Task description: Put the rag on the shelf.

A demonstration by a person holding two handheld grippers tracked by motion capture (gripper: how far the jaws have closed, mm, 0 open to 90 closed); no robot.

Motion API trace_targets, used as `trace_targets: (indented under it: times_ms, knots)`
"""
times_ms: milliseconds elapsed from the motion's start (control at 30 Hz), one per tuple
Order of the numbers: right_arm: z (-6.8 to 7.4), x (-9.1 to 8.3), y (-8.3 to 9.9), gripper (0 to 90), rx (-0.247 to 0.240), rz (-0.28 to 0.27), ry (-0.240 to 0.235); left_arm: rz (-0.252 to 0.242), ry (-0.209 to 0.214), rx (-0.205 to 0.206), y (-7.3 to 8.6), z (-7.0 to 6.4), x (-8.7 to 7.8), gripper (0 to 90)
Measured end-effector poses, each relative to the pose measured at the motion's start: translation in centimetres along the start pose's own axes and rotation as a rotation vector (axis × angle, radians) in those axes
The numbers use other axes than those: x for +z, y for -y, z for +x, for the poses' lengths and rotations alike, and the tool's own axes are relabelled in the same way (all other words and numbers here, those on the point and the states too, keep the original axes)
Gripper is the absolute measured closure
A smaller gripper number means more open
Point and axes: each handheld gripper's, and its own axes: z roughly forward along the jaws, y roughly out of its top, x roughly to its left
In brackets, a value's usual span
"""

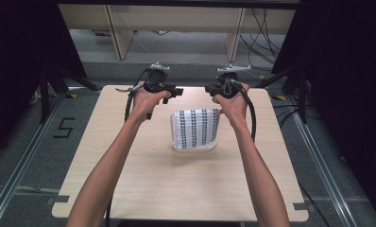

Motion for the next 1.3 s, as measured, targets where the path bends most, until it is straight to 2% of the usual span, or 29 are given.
trace_targets:
  times_ms: [267, 300, 400, 433, 467, 567, 667, 700, 800, 833, 900, 933, 967, 1067, 1100, 1133, 1267, 1300]
  knots:
    - [-0.4, -0.5, -0.2, 72.5, -0.013, -0.005, 0.002, 0.004, -0.003, 0.007, 0.3, 0.2, -0.4, 56.1]
    - [-0.4, -0.5, -0.1, 71.6, 0.001, -0.004, 0.007, -0.008, -0.003, -0.004, 0.3, 0.1, -0.4, 55.6]
    - [-0.3, -0.6, -0.1, 70.3, 0.002, 0.000, 0.006, -0.007, -0.006, -0.004, 0.3, 0.1, -0.5, 54.0]
    - [-0.4, -0.5, -0.2, 69.8, -0.019, -0.005, 0.002, 0.004, -0.004, 0.004, 0.2, 0.1, -0.7, 52.9]
    - [-0.4, -0.5, -0.2, 69.2, -0.017, -0.006, -0.002, -0.004, -0.002, -0.006, 0.3, 0.1, -0.6, 52.4]
    - [-0.2, -0.7, -0.1, 65.4, -0.009, -0.006, -0.001, 0.008, 0.001, 0.013, 0.4, 0.1, -0.8, 50.5]
    - [-0.1, -0.9, -0.1, 63.3, 0.001, -0.003, -0.009, 0.008, -0.001, 0.014, 0.4, 0.1, -1.0, 48.8]
    - [-0.1, -1.0, -0.1, 59.7, 0.005, 0.001, -0.008, -0.001, -0.001, 0.002, 0.4, 0.1, -1.1, 46.6]
    - [-0.2, -1.2, -0.1, 56.2, 0.006, -0.004, -0.004, 0.005, -0.003, 0.000, 0.4, 0.1, -1.4, 43.2]
    - [-0.3, -1.5, -0.1, 50.8, 0.009, -0.009, -0.011, 0.002, 0.003, -0.013, 0.4, 0.1, -1.5, 39.8]
    - [-0.3, -1.6, -0.1, 49.0, 0.004, -0.011, -0.006, 0.001, 0.001, -0.016, 0.4, 0.1, -1.7, 38.8]
    - [-0.2, -1.8, -0.1, 47.3, 0.017, -0.005, 0.005, 0.002, -0.001, -0.018, 0.5, 0.1, -1.7, 37.2]
    - [-0.2, -2.0, -0.1, 44.9, 0.025, -0.001, -0.005, 0.007, -0.003, -0.020, 0.5, 0.2, -1.8, 35.5]
    - [-0.3, -2.3, -0.1, 43.9, 0.005, -0.008, -0.008, 0.010, -0.005, -0.022, 0.5, 0.2, -2.0, 34.4]
    - [-0.3, -2.5, -0.1, 42.9, 0.005, -0.011, -0.010, 0.004, -0.003, -0.023, 0.6, 0.2, -2.2, 33.8]
    - [0.0, -2.6, -0.1, 42.6, 0.031, -0.007, -0.007, 0.004, -0.001, -0.024, 0.6, 0.2, -2.2, 33.7]
    - [-0.1, -2.9, -0.1, 42.2, 0.007, -0.010, -0.014, 0.003, 0.000, -0.020, 0.7, 0.0, -2.4, 33.3]
    - [0.1, -3.1, 0.1, 41.9, 0.027, -0.013, -0.013, 0.008, 0.003, -0.017, 0.7, 0.0, -2.5, 33.0]
